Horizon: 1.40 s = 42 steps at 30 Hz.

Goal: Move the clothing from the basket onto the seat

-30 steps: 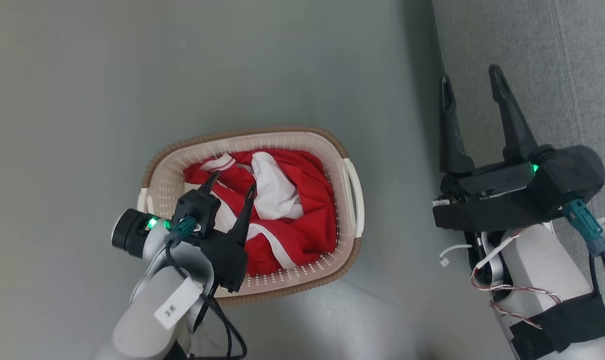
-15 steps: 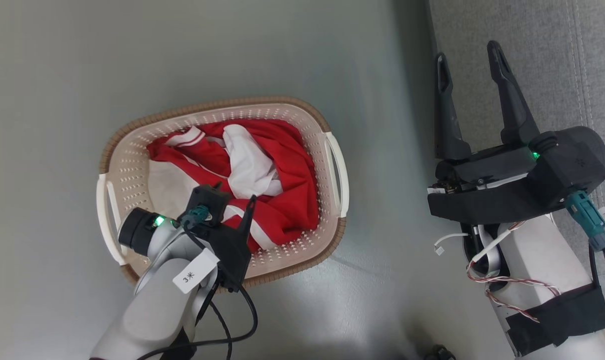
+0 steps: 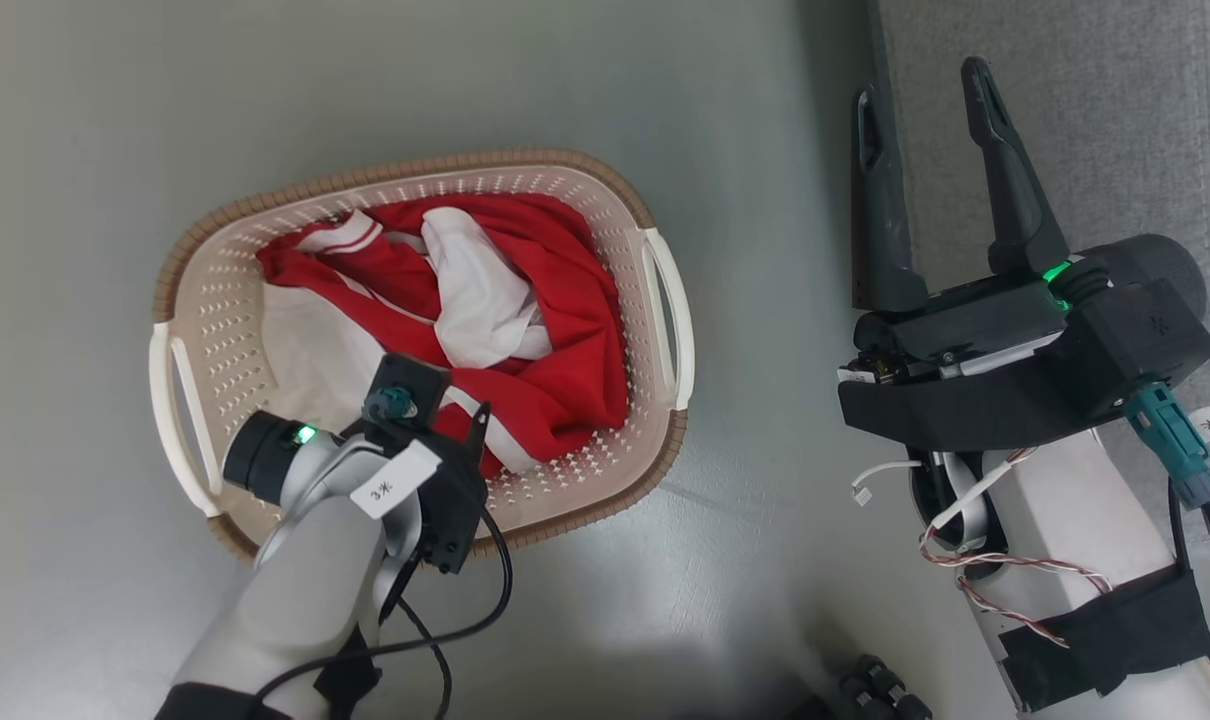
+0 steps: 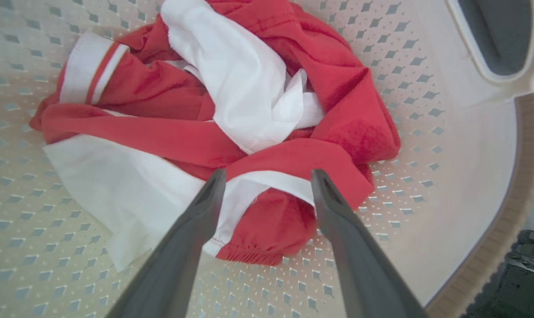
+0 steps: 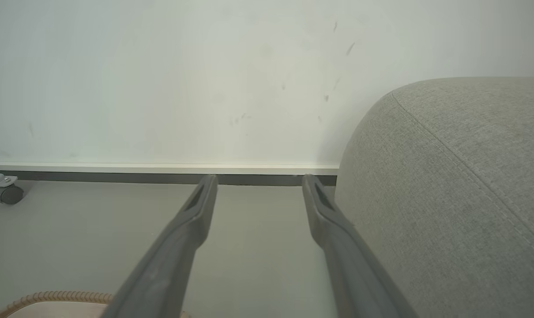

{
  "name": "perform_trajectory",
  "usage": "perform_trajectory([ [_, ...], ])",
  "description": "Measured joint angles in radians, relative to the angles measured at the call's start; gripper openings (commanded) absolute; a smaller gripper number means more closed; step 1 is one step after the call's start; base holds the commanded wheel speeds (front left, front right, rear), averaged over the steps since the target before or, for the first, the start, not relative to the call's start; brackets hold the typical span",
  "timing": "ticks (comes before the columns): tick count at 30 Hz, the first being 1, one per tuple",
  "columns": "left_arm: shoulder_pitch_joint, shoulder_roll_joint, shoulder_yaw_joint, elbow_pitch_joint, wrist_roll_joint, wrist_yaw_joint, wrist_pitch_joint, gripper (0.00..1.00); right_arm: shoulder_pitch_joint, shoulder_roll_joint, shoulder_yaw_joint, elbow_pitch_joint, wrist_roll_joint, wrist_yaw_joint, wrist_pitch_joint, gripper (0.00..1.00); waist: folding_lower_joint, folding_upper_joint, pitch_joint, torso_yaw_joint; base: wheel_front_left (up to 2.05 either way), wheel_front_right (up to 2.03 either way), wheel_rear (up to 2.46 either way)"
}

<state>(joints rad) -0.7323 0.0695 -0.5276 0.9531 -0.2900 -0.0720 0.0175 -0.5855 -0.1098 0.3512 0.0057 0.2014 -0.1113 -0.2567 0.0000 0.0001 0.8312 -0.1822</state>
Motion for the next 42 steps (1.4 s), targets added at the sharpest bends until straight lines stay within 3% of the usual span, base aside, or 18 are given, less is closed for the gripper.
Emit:
perform_trajectory([
  [21,-0.11,0.001,0.004,0.138,-0.017,-0.034,0.063,1.0,-0.019,0.013,0.008,-0.033,-0.003,0.0,0.0,1.0,0.0,0.0,0.111,-0.035,0.0,0.0,0.0],
  [22,-0.111,0.001,0.005,0.142,-0.019,-0.034,0.066,0.49,-0.019,0.014,0.008,-0.033,-0.003,0.0,0.0,1.0,0.0,0.0,0.112,-0.036,0.0,0.0,0.0],
  [23,-0.114,0.0,0.004,0.149,-0.022,-0.035,0.071,0.31,-0.019,0.014,0.007,-0.033,-0.003,0.0,0.0,1.0,0.0,0.0,0.112,-0.036,0.0,0.0,0.0],
  [24,-0.12,0.0,0.003,0.155,-0.023,-0.035,0.075,0.0,-0.019,0.014,0.007,-0.033,-0.003,0.0,0.0,1.0,0.0,0.0,0.113,-0.037,0.0,0.0,0.0],
  [33,-0.13,0.0,-0.011,0.192,-0.023,-0.043,0.076,0.0,-0.02,0.015,-0.003,-0.02,-0.01,0.0,0.0,1.0,-0.0001,-0.0001,0.094,-0.029,0.0,0.0,0.0],
  [42,-0.129,-0.001,-0.006,0.199,-0.03,-0.051,0.012,0.0,-0.02,0.01,-0.006,0.023,-0.017,0.012,0.0,1.0,-0.0001,-0.0001,0.038,-0.008,0.0,0.0,0.0],
])
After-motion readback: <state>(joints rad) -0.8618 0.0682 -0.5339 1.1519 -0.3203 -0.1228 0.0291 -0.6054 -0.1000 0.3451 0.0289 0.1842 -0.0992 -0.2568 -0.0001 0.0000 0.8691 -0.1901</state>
